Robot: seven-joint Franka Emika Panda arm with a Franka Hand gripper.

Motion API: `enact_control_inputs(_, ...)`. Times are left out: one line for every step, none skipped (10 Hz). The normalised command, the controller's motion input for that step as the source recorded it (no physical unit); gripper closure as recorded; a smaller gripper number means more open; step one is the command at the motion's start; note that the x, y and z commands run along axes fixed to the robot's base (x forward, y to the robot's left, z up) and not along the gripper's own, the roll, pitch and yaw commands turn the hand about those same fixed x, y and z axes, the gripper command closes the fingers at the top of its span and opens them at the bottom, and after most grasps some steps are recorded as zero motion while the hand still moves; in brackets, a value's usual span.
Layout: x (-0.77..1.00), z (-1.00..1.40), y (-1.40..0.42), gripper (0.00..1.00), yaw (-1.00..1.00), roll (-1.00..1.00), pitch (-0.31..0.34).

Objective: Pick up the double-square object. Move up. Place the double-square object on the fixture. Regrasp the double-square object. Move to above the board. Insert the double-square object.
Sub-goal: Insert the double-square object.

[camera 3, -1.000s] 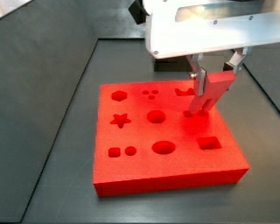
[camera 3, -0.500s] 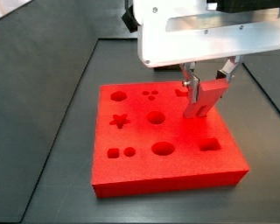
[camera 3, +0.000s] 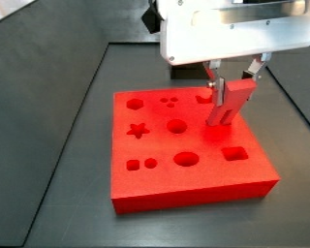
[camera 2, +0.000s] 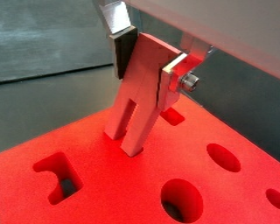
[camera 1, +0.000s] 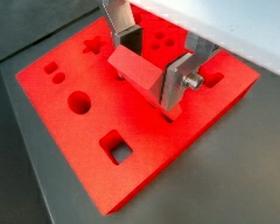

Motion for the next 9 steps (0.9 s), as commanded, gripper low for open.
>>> enact_control_inputs(0.0,0.01,0.12,1.0,-0.21,-0.5,-0.273)
enact_control_inputs(0.0,0.0,0.16,1.0,-0.26,-0.5,-0.283)
enact_control_inputs(0.0,0.0,0.25,1.0,-0.22,-0.5,-0.246)
enact_control_inputs(0.03,-0.01,0.29,1.0,-0.13,-0.5,-0.183)
enact_control_inputs(0.14,-0.13,0.41,1.0,0.0,-0.5,-0.097)
enact_control_inputs(0.25,-0.24,0.53,1.0,0.07,-0.49,0.0)
enact_control_inputs(0.21,-0.29,0.57,1.0,0.12,-0.47,0.0)
enact_control_inputs(0.22,-0.24,0.49,1.0,0.16,-0.49,0.014)
enact_control_inputs(-0.04,-0.19,0.3,1.0,0.0,-0.38,-0.101)
